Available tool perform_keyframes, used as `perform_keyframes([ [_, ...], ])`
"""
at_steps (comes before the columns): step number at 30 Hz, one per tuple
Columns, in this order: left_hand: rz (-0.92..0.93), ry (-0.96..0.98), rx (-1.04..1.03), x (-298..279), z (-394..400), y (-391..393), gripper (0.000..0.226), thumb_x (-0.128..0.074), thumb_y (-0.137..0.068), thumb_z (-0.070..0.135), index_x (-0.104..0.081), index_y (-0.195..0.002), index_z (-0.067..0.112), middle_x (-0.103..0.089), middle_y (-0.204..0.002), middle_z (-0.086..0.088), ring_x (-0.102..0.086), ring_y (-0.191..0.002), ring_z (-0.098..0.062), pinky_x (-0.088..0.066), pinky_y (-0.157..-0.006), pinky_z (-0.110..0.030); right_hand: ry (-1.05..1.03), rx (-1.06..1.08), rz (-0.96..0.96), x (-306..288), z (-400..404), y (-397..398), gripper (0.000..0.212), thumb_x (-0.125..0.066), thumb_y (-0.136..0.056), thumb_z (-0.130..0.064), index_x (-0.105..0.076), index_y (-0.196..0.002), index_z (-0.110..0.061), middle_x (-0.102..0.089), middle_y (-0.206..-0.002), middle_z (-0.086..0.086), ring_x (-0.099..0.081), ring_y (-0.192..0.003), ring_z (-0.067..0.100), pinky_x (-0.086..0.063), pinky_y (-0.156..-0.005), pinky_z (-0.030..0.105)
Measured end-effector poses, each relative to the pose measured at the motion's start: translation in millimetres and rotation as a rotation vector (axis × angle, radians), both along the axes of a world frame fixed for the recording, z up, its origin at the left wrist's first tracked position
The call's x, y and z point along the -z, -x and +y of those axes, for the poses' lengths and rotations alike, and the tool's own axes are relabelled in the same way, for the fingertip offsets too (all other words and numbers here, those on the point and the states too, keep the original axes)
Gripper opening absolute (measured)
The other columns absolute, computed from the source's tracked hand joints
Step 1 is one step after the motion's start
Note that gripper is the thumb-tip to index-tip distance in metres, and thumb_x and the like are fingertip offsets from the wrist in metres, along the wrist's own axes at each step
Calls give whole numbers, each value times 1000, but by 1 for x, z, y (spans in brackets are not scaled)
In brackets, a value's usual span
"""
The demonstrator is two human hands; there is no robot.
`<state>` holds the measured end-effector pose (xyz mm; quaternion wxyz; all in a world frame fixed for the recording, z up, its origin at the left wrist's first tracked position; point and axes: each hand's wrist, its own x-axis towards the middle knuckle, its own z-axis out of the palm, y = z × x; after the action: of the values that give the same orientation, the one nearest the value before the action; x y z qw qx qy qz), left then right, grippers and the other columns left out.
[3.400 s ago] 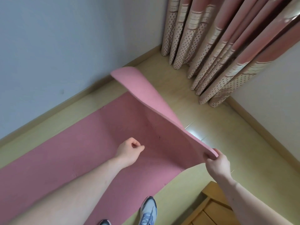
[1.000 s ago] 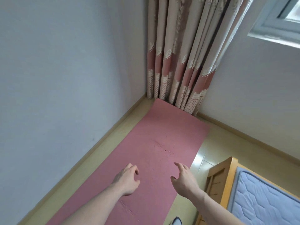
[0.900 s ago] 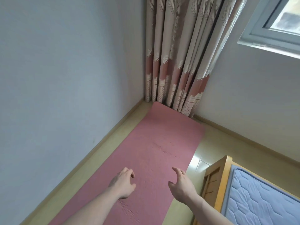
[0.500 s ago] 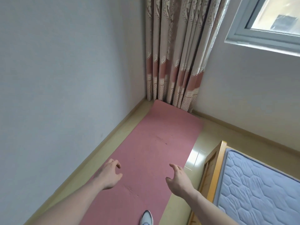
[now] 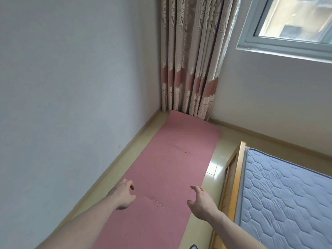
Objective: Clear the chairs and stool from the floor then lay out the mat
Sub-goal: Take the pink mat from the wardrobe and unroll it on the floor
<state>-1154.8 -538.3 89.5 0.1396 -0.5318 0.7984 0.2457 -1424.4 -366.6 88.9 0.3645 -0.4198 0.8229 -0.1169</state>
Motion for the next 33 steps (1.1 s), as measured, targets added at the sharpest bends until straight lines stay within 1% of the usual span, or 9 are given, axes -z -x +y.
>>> perform_keyframes([
  [2,8,5,33,3,1,-17,40,-56,-91,40,-54,-129,27,-44,-138,8,-53,-116,-14,-48,-93,-30,-5,33,4,6,7,-21,64,-54,-97,-29,-30,-156,-23,-32,-160,0,-65,-100,13,-52,-92,27],
  [7,6,-32,112,9,5,-100,42,-55,-89,41,-54,-129,28,-44,-139,8,-57,-113,-17,-49,-93,-34,-35,85,37,15,18,-118,64,-54,-98,-29,-30,-156,-22,-32,-160,2,-59,-119,18,-48,-99,27],
  [12,-59,-73,112,9,22,-194,44,-55,-88,39,-54,-131,25,-44,-140,7,-57,-116,-18,-51,-95,-35,-86,82,36,23,34,-211,64,-54,-95,-32,-32,-155,-23,-34,-159,1,-65,-109,19,-52,-94,31],
  [15,-69,-86,88,14,34,-251,45,-55,-87,36,-55,-131,25,-45,-141,5,-57,-118,-18,-51,-97,-35,-90,62,27,26,52,-259,63,-53,-95,-31,-32,-155,-24,-33,-159,-1,-56,-127,21,-46,-102,30],
  [18,-109,-109,61,18,46,-296,45,-55,-86,35,-55,-130,24,-47,-140,4,-58,-113,-15,-51,-92,-31,-122,38,14,32,72,-287,64,-53,-95,-29,-32,-155,-24,-32,-160,-1,-49,-135,21,-43,-107,31],
  [21,-130,-107,34,24,65,-333,42,-53,-88,35,-54,-130,25,-47,-138,7,-58,-102,-11,-46,-80,-25,-145,36,-2,42,91,-304,63,-53,-95,-28,-32,-155,-23,-32,-159,0,-51,-133,21,-43,-107,31],
  [25,-165,-125,40,54,91,-364,34,-50,-91,36,-52,-125,29,-44,-132,13,-56,-96,-5,-42,-77,-22,-155,60,-32,80,113,-322,61,-53,-96,-27,-34,-154,-22,-33,-158,0,-51,-134,21,-44,-107,31],
  [29,-154,-147,71,69,111,-375,37,-52,-88,35,-53,-124,29,-44,-128,13,-55,-104,-9,-46,-83,-27,-170,103,-79,106,135,-356,61,-55,-96,-27,-35,-154,-22,-34,-159,3,-51,-134,23,-43,-108,31],
  [33,-124,-191,151,84,126,-385,42,-53,-82,36,-54,-123,28,-45,-126,10,-52,-113,-12,-48,-98,-34,-187,130,-116,116,165,-403,63,-53,-94,-26,-35,-154,-22,-34,-159,1,-48,-137,22,-41,-111,31],
])
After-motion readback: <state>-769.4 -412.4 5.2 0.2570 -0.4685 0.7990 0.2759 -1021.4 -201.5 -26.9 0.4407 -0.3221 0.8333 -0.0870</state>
